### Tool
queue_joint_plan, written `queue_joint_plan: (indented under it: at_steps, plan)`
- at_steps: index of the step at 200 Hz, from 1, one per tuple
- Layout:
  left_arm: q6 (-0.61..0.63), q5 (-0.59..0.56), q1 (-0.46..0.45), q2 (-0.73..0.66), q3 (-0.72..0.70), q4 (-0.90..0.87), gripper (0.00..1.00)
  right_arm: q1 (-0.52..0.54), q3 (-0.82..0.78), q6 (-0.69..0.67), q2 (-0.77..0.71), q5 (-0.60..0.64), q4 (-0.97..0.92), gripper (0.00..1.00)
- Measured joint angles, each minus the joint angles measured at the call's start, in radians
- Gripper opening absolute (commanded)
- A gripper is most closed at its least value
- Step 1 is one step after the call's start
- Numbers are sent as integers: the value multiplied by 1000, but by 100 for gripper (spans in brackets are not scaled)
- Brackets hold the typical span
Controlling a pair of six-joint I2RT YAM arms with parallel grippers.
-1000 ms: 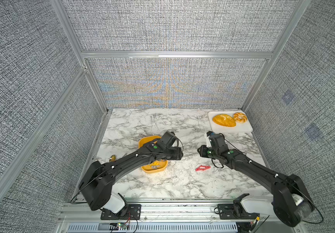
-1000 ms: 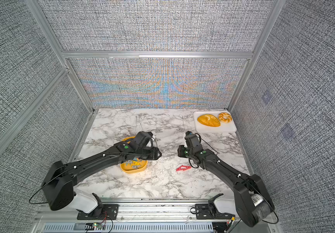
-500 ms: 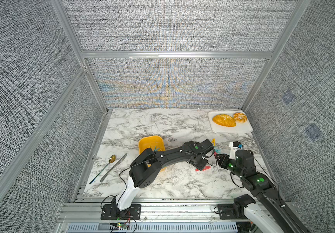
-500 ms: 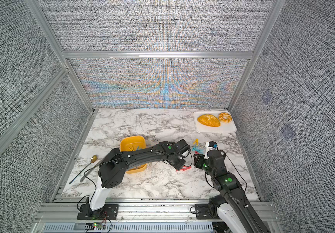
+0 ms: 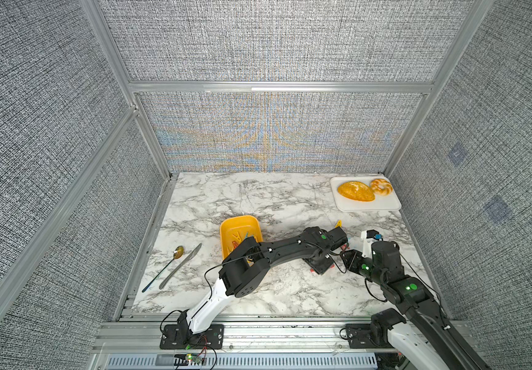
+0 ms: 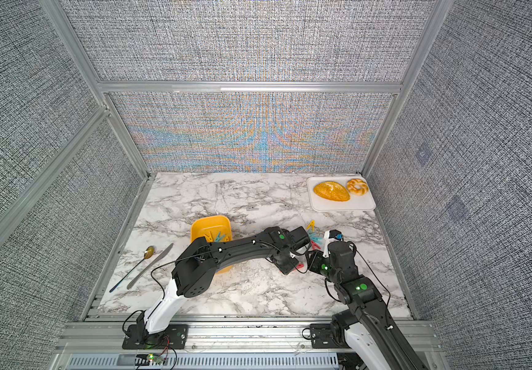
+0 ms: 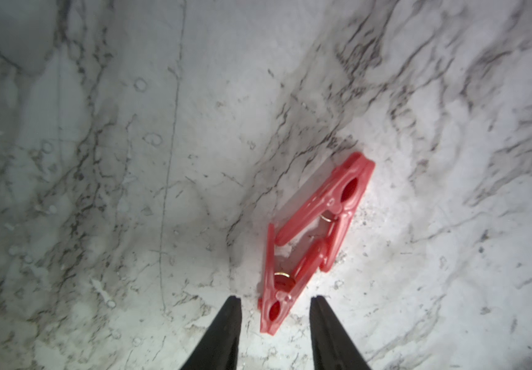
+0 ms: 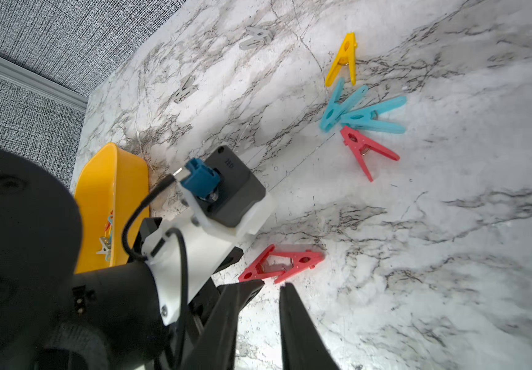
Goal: Put the clothespins into the storage box
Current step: Pick up the clothespin from the center of the board.
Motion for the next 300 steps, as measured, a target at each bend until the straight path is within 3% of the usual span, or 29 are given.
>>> queue_joint_plan:
  at_steps: [98,224,300]
  plan:
    - [-8,-10,15,7,39,10,28,0,-45,22,-6,-37,26,28]
    - [-16,19,20,55,43,23,28,0,-53,29,2,-40,47,28]
    - [-19,14,21,43,3,39,13,0,-53,29,11,-40,51,28]
